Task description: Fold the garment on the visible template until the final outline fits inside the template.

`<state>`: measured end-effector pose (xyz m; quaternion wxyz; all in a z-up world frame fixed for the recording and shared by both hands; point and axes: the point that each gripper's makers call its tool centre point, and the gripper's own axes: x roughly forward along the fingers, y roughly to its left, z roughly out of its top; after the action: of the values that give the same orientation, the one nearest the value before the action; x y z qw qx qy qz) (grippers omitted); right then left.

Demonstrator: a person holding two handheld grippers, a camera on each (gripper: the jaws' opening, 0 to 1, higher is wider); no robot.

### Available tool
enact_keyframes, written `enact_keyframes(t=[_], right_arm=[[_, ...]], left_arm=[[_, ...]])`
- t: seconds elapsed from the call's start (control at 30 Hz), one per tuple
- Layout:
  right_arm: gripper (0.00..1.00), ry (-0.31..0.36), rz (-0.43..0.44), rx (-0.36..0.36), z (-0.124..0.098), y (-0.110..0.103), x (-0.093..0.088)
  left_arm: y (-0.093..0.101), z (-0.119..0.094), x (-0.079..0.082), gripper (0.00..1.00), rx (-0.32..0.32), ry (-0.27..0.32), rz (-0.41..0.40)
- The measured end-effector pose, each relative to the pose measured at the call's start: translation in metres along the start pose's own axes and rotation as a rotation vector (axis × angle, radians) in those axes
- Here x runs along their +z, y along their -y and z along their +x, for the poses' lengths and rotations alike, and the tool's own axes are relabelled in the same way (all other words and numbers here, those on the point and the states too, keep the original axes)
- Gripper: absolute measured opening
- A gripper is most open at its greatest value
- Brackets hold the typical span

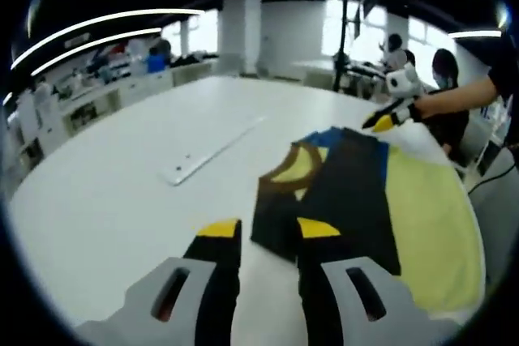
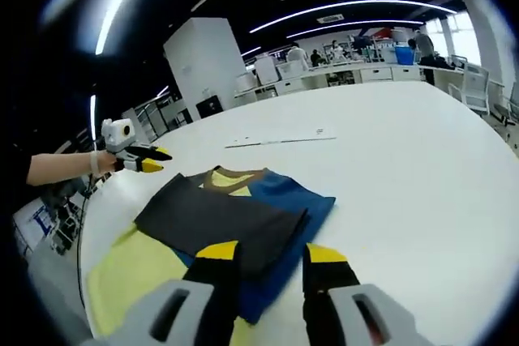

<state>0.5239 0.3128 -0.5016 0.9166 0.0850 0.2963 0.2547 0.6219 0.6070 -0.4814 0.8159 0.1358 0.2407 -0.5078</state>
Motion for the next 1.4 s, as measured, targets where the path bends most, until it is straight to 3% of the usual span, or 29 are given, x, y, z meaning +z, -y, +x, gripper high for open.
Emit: enact_keyframes(t=[0.2, 0.33, 0.47, 0.73, 0.9, 1.1, 1.4], right_arm=[[0.24, -0.027, 0.004, -0.021, 0.008, 0.010, -0.007], [0.24, -0.029, 0.004, -0.017, 0.011, 0.010, -0.008], [0.22, -0.041, -0.001, -0.012, 0.014, 0.008, -0.011], [0.21, -0.054, 0.007, -0.011, 0.018, 0.011, -0.013], [0.17, -0.059, 0.021, -0.012, 0.021, 0.012, -0.014], [0.00, -0.070, 0.041, -0.027, 0.022, 0.016, -0.016], [0.00, -0.063, 0.048, -0.014, 0.018, 0.013, -0.014]], left_arm=[[0.015, 0.013, -0.014, 0.19, -0.087, -0.090, 0.116], [0.019, 0.024, -0.014, 0.16, -0.108, -0.104, 0.142], [0.012, 0.035, -0.016, 0.15, -0.109, -0.134, 0.163], [0.029, 0.040, -0.010, 0.12, -0.223, -0.130, 0.230], [0.040, 0.037, -0.005, 0.10, -0.273, -0.116, 0.218], [0.041, 0.042, -0.016, 0.08, -0.275, -0.174, 0.250], [0.027, 0.045, -0.022, 0.10, -0.231, -0.207, 0.267]])
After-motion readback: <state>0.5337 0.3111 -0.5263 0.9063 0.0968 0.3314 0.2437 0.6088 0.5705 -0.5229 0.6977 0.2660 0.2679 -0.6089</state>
